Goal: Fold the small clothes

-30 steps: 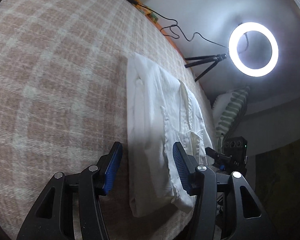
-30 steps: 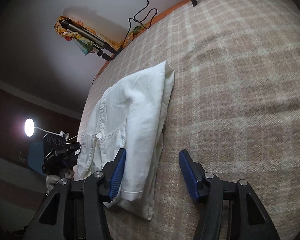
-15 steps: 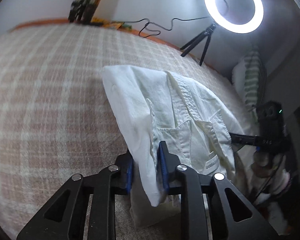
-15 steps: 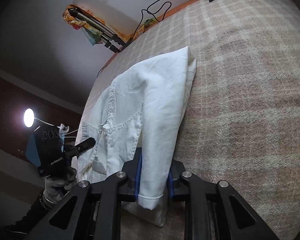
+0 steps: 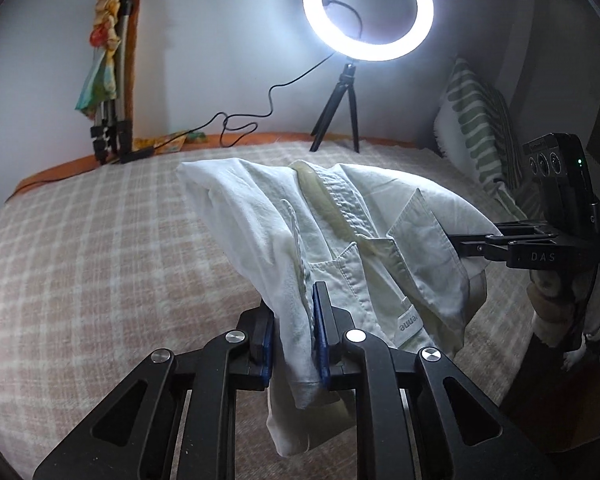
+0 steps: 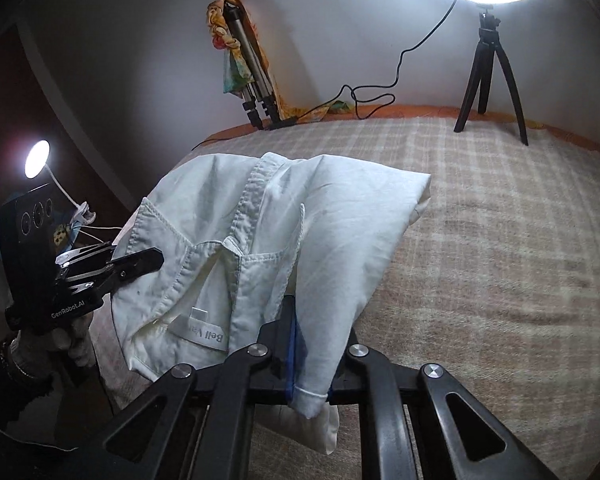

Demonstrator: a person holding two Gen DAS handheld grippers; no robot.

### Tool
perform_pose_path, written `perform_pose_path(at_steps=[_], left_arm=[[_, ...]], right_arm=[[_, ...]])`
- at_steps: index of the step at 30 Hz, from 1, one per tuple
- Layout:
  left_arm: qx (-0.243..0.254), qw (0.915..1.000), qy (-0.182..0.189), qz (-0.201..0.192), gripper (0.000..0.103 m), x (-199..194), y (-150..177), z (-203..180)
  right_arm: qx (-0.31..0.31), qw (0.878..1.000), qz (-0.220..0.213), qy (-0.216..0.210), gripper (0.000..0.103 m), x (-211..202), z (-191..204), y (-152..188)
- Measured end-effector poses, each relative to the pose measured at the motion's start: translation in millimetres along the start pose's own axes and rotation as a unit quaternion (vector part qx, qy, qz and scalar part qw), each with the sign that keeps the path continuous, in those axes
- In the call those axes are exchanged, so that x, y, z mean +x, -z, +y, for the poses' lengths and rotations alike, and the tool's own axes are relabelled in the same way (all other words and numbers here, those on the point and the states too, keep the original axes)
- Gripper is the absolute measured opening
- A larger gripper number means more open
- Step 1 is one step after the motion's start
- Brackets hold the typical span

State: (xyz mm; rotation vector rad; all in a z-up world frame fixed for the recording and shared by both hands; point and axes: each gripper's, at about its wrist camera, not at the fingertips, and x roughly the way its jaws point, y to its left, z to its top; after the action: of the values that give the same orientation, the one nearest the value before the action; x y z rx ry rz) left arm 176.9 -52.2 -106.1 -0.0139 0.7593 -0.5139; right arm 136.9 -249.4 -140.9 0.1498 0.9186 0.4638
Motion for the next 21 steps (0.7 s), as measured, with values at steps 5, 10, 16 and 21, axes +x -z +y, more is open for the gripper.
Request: perform_pose_path(at_steps=[5, 10, 16, 21], left_arm=[[0.016, 0.9997, 0.015, -0.009, 0.015, 4.8, -11.6, -17.7], [0.037, 0.9987, 0.031, -0.015, 0.015, 16.5, -25.7, -40.3], [0.056, 0.997, 0.051, -0.016, 0.015, 40.6, -39.3, -68.2], [0.06, 0.9954, 0.075, -0.008, 0.015, 76.7, -52.3, -95.5]], right_arm=[[-0.008, 1.0, -0.014, 0.023, 0.007, -20.7, -9.4, -3.3], [-0.006, 0.999, -0.026, 0.043, 0.007, -40.9, -25.5, -5.8], [-0.004, 0.997, -0.038, 0.074, 0.007, -61.8, -51.5, -7.9], [0.0, 0.992, -0.045, 0.117, 0.007, -77.5, -85.4, -10.8]])
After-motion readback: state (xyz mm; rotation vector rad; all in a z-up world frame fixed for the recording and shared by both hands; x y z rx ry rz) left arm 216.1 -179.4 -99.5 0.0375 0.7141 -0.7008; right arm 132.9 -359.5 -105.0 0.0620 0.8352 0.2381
